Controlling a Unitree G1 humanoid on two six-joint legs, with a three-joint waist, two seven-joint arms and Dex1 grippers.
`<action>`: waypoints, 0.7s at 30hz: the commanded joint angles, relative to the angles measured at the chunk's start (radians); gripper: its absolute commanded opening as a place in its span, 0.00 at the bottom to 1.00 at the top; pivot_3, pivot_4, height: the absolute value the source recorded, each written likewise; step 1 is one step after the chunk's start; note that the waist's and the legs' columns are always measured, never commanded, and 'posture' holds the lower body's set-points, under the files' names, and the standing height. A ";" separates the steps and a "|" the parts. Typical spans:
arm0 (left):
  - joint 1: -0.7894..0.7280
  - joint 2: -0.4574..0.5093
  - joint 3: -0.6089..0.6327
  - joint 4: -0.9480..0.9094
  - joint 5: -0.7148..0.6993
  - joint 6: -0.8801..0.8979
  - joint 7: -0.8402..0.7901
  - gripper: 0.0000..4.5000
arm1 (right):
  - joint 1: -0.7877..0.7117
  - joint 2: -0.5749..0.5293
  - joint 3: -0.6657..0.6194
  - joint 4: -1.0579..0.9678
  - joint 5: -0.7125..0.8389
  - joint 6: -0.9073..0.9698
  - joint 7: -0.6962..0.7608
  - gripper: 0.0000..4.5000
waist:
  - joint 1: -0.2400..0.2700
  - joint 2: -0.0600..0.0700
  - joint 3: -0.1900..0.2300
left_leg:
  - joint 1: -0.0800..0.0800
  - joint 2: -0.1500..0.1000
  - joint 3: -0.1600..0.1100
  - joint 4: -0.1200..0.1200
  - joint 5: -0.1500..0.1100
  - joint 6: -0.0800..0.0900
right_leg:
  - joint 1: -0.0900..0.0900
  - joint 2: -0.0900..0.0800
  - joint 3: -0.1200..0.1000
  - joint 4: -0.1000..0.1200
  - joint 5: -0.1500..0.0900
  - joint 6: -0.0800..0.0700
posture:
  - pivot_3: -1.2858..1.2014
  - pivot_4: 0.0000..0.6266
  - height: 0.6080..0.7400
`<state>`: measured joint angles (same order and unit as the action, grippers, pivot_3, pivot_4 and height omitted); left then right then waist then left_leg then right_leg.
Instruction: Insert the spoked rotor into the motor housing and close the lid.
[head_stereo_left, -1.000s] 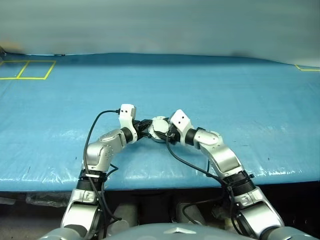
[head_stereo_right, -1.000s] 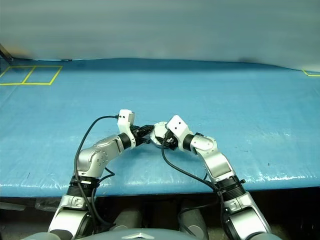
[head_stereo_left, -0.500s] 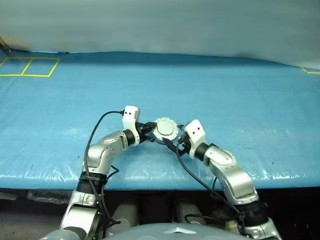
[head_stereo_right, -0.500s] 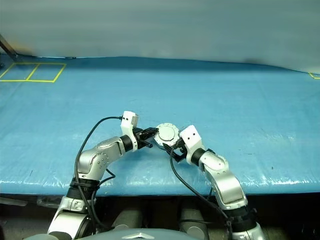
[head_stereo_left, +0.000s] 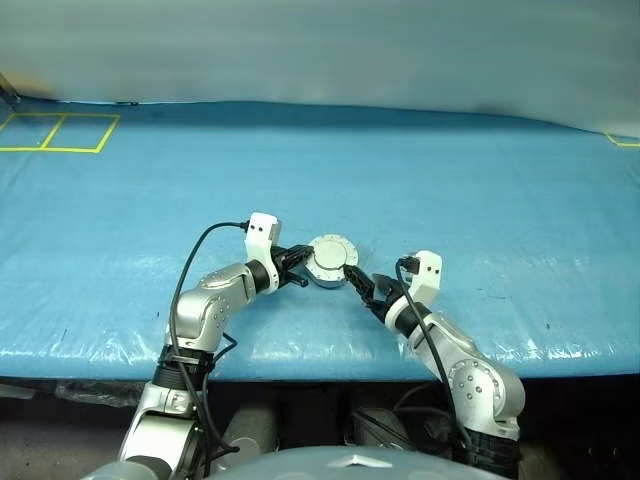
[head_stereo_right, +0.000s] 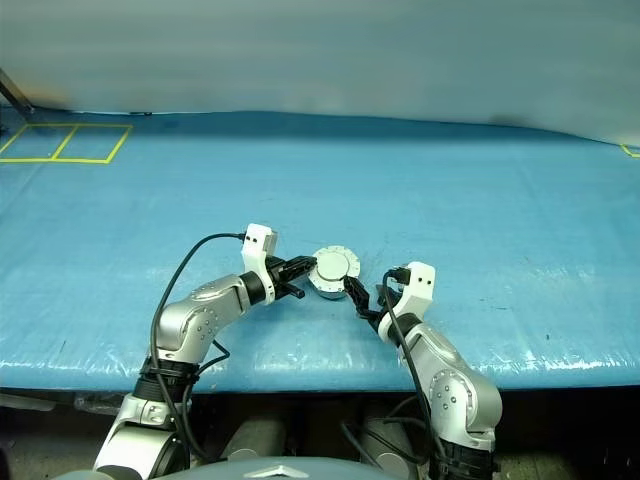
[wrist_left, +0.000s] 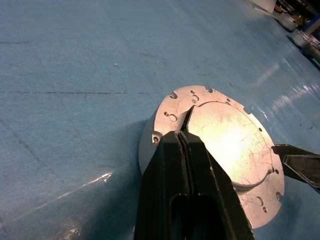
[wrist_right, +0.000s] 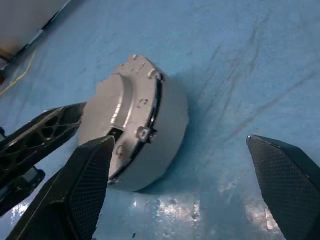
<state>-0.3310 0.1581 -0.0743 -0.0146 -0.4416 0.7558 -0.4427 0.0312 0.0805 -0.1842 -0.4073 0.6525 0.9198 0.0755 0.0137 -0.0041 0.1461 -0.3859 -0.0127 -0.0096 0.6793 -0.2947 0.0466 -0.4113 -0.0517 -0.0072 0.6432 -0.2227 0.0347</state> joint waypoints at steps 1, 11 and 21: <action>0.013 -0.005 -0.019 0.005 0.011 0.008 -0.004 0.00 | -0.034 0.166 -0.037 0.041 0.136 -0.017 -0.064 0.99 | -0.001 0.000 0.000 | 0.000 0.000 0.000 0.000 0.000 0.000 | 0.000 0.000 0.000 0.000 0.000 0.000 | 0.52 0.24 1.00; 0.023 -0.005 -0.026 0.012 0.021 0.003 -0.005 0.00 | -0.043 0.164 0.017 0.134 0.415 -0.069 -0.153 0.99 | -0.004 0.000 0.000 | 0.000 0.001 0.000 0.000 0.000 0.001 | 0.001 0.002 -0.001 0.000 0.002 0.004 | 0.52 0.24 1.00; 0.025 -0.004 -0.025 0.010 0.023 0.005 -0.003 0.00 | -0.023 0.150 0.043 0.190 0.624 -0.170 -0.193 0.71 | -0.004 0.000 0.000 | 0.000 0.001 0.001 0.000 0.000 0.002 | 0.001 0.003 0.000 0.000 0.002 0.005 | 0.52 0.24 1.00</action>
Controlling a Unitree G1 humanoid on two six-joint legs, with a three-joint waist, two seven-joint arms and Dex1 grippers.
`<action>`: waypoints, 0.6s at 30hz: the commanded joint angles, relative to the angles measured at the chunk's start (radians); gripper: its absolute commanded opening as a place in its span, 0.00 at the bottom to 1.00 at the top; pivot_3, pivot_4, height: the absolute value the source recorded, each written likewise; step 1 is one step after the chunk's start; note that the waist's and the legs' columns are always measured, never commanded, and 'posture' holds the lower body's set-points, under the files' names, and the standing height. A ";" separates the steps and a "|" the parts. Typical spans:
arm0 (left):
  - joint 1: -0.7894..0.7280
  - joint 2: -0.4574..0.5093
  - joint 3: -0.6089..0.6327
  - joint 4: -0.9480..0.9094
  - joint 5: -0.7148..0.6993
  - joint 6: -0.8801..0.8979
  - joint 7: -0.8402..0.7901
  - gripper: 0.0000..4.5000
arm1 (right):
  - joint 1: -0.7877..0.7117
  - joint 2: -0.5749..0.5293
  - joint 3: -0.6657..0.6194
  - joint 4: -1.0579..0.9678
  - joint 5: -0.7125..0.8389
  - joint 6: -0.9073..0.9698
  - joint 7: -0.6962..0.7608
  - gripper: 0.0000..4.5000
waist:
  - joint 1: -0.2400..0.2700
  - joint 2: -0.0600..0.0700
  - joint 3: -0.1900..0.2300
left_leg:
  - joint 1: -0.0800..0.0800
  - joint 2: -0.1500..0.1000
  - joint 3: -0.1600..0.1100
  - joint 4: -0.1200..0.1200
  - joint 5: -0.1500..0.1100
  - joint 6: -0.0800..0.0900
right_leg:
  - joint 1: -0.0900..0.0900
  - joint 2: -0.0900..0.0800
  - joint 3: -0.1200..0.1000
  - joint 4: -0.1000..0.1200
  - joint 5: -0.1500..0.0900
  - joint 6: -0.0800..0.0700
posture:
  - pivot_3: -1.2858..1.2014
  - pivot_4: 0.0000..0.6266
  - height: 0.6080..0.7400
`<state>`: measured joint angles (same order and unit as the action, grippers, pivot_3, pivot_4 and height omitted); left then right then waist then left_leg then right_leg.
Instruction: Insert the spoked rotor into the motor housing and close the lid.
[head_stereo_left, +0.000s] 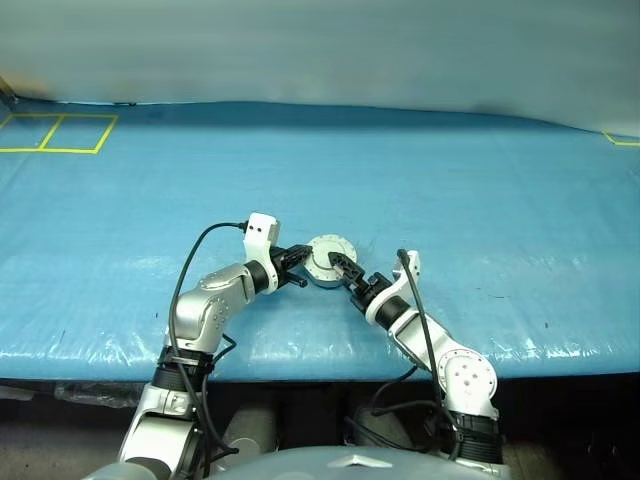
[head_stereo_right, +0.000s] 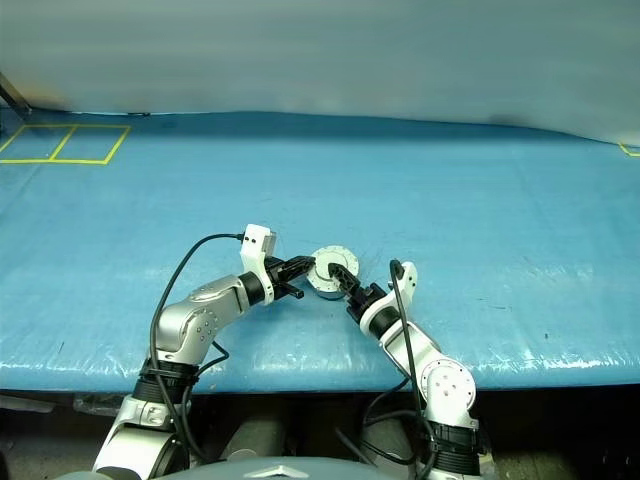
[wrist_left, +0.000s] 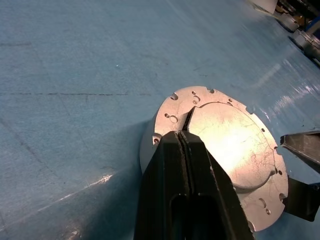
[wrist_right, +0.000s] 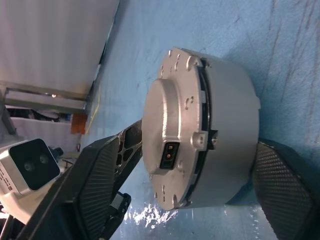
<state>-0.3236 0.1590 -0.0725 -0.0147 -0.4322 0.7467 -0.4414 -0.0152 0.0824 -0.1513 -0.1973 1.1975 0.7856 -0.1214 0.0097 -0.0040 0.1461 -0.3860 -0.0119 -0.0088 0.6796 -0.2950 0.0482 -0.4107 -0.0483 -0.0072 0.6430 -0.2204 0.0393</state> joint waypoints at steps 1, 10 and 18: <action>0.017 -0.005 -0.026 0.011 0.014 0.014 -0.004 0.00 | 0.026 0.140 0.013 -0.018 0.092 -0.040 0.003 0.64 | 0.000 0.000 0.000 | 0.000 0.000 0.000 0.000 0.000 0.000 | 0.000 0.000 0.000 0.000 0.000 0.000 | 0.52 0.24 1.00; 0.017 -0.008 -0.020 0.020 0.025 0.010 -0.010 0.00 | 0.063 0.063 0.072 -0.020 0.098 -0.033 -0.025 0.26 | -0.010 0.000 0.000 | -0.002 0.002 0.000 0.000 0.000 0.000 | -0.002 0.003 0.002 0.000 0.000 0.000 | 0.52 0.24 1.00; 0.026 -0.023 0.019 0.007 0.013 0.001 0.009 0.00 | 0.087 0.031 0.105 -0.042 0.112 -0.012 -0.009 0.26 | -0.020 0.000 0.000 | -0.001 0.002 0.001 0.000 0.000 0.000 | -0.001 0.003 0.003 0.000 0.000 0.000 | 0.52 0.24 1.00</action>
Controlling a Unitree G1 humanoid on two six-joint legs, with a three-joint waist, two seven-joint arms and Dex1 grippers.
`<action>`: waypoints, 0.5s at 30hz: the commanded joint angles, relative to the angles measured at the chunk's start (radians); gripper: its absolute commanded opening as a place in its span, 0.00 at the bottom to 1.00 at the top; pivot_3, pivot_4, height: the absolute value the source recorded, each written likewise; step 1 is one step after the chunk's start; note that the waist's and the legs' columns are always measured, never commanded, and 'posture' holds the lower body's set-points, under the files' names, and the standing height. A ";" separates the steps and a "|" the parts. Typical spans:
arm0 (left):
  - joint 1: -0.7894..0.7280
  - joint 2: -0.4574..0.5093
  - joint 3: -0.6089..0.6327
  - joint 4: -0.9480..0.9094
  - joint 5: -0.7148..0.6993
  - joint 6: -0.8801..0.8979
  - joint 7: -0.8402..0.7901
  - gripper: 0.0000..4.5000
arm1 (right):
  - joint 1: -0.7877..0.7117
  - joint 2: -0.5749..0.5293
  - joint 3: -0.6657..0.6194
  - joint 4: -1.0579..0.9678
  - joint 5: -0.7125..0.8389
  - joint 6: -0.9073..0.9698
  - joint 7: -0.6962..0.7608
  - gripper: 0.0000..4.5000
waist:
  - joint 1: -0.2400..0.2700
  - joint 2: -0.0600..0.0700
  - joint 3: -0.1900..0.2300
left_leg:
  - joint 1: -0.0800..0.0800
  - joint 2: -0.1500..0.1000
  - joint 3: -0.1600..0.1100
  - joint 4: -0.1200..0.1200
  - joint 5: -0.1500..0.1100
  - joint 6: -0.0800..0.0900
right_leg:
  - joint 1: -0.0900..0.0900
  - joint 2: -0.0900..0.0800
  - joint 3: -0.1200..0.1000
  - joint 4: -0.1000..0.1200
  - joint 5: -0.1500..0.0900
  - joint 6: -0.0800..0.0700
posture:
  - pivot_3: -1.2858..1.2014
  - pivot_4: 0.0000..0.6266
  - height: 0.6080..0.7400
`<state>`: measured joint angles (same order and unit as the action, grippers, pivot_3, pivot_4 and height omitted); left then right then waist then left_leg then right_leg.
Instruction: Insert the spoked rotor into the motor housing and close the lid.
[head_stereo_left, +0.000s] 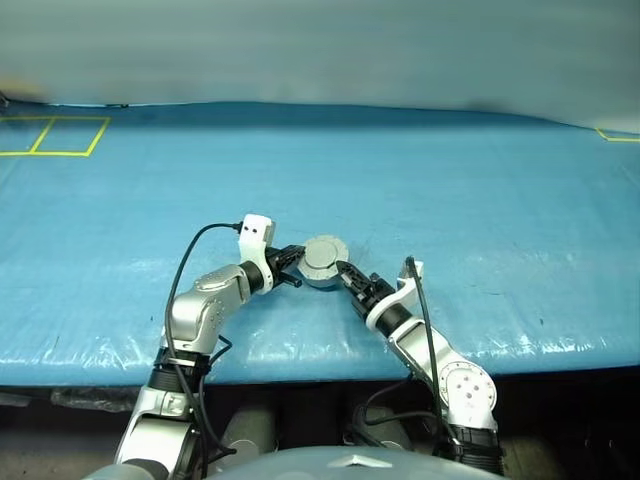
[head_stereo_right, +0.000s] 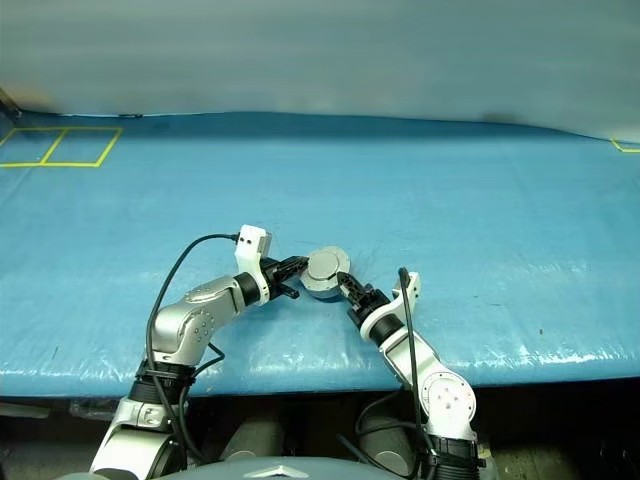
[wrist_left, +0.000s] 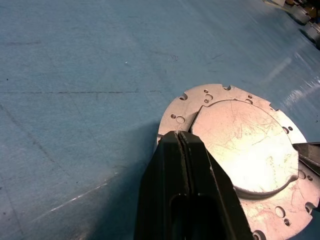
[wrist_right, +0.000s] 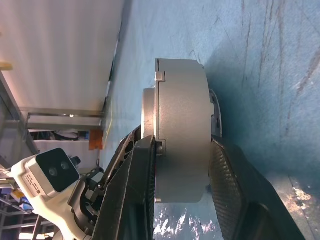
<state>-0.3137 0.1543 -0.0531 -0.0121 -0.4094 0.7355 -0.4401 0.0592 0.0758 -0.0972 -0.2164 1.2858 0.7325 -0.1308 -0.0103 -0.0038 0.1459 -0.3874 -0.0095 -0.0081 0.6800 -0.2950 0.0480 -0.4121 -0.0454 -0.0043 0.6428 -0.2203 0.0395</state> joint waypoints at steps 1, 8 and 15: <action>0.018 -0.023 0.011 0.000 -0.015 0.013 0.013 0.00 | 0.014 0.036 0.053 -0.027 0.027 0.044 -0.001 0.26 | -0.001 0.000 0.000 | 0.000 0.000 0.000 0.000 0.000 0.000 | 0.000 0.000 0.000 0.000 0.000 0.000 | 0.52 0.24 1.00; 0.083 -0.075 0.201 -0.088 -0.185 0.104 0.061 0.19 | 0.012 0.058 0.023 -0.040 0.052 0.002 -0.013 0.26 | -0.007 0.000 0.000 | -0.001 0.001 0.001 0.000 0.000 0.000 | -0.002 0.000 0.001 0.000 0.000 0.000 | 0.52 0.24 1.00; 0.212 -0.173 0.392 -0.196 -0.460 0.207 0.149 0.69 | -0.037 0.073 -0.011 -0.056 0.113 -0.071 -0.025 0.26 | -0.002 0.000 0.001 | -0.007 0.001 0.001 0.002 0.000 0.000 | -0.006 -0.001 0.000 0.000 0.001 0.001 | 0.52 0.24 1.00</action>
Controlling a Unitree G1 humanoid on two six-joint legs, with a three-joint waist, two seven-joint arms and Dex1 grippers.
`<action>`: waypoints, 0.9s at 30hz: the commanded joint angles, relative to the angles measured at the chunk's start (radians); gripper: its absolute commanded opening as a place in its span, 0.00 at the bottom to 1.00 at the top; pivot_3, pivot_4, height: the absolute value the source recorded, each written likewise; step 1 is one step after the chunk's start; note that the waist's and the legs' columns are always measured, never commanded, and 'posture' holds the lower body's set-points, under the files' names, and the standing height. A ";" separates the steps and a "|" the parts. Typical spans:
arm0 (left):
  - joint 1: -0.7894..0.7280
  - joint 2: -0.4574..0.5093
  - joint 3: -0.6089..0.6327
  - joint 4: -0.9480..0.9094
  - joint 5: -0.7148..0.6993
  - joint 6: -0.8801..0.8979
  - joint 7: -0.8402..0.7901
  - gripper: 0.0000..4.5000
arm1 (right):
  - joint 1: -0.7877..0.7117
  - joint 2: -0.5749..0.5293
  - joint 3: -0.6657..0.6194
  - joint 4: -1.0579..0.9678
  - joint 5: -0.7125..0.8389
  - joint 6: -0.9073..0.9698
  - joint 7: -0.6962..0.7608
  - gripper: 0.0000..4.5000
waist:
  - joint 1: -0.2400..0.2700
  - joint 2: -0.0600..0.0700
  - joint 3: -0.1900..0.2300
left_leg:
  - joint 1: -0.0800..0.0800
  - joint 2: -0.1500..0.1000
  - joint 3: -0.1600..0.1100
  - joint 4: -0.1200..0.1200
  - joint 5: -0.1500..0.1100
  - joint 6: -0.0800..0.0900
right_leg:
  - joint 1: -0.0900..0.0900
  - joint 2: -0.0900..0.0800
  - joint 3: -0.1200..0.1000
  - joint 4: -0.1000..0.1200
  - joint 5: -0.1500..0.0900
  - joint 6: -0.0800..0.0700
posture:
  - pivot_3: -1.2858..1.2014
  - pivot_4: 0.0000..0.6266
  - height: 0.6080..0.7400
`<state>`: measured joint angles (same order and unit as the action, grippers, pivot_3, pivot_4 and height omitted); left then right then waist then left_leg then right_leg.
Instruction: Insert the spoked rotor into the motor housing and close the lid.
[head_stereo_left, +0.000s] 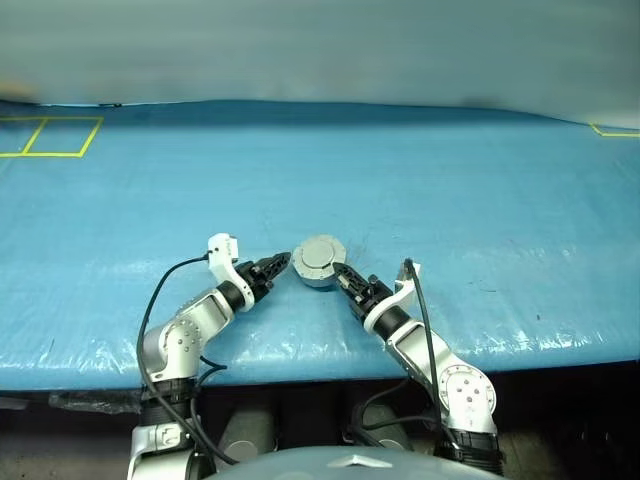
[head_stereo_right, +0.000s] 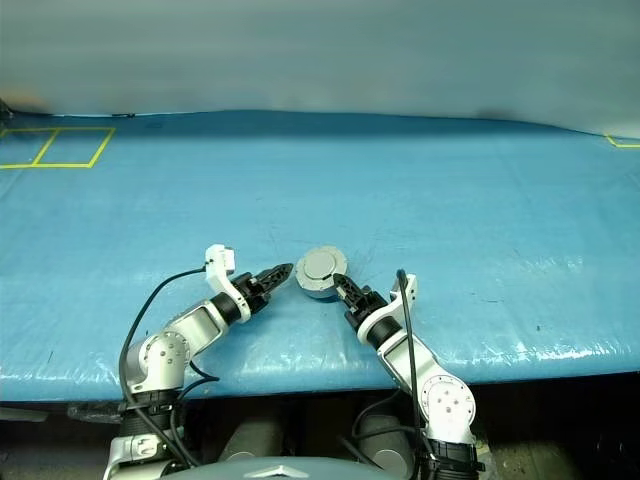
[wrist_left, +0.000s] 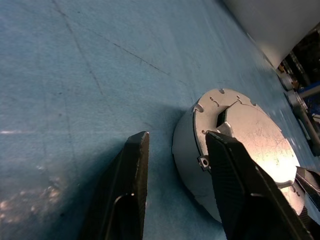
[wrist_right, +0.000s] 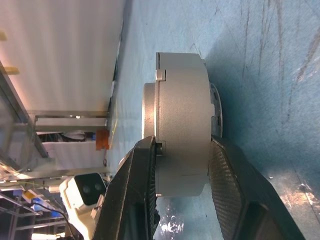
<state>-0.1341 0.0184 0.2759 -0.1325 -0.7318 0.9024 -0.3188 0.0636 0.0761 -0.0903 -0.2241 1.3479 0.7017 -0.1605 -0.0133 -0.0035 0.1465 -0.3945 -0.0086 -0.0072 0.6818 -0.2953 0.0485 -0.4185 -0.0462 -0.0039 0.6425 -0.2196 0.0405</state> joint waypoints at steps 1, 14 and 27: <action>0.054 -0.054 0.078 -0.088 -0.190 0.061 0.032 0.78 | -0.050 0.075 -0.018 -0.051 0.059 -0.049 0.002 0.26 | 0.002 0.000 0.001 | 0.000 0.000 0.000 0.000 0.000 0.000 | 0.000 0.000 0.000 0.000 0.000 0.000 | 0.52 0.24 1.00; 0.165 -0.196 0.064 -0.054 -0.685 0.079 0.195 1.00 | -0.126 0.086 0.058 -0.108 0.147 -0.094 -0.048 0.26 | 0.002 -0.001 0.003 | -0.001 -0.001 0.000 0.000 0.000 0.000 | -0.001 0.001 0.000 0.000 0.000 0.000 | 0.52 0.24 1.00; 0.164 -0.160 -0.048 -0.011 -0.780 -0.024 0.193 1.00 | -0.094 0.079 0.162 -0.166 0.198 -0.093 -0.083 0.26 | 0.002 -0.001 0.003 | -0.001 -0.001 0.000 0.001 0.000 0.000 | -0.001 0.005 0.000 0.000 0.000 0.000 | 0.52 0.24 1.00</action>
<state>0.0249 -0.0754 0.2567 -0.1381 -1.4927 0.8955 -0.1022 -0.0235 0.0765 0.0349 -0.3102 1.4984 0.6176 -0.2608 -0.0117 -0.0042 0.1492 -0.3959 -0.0098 -0.0069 0.6827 -0.2953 0.0485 -0.4192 -0.0412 -0.0035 0.6427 -0.2197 0.0404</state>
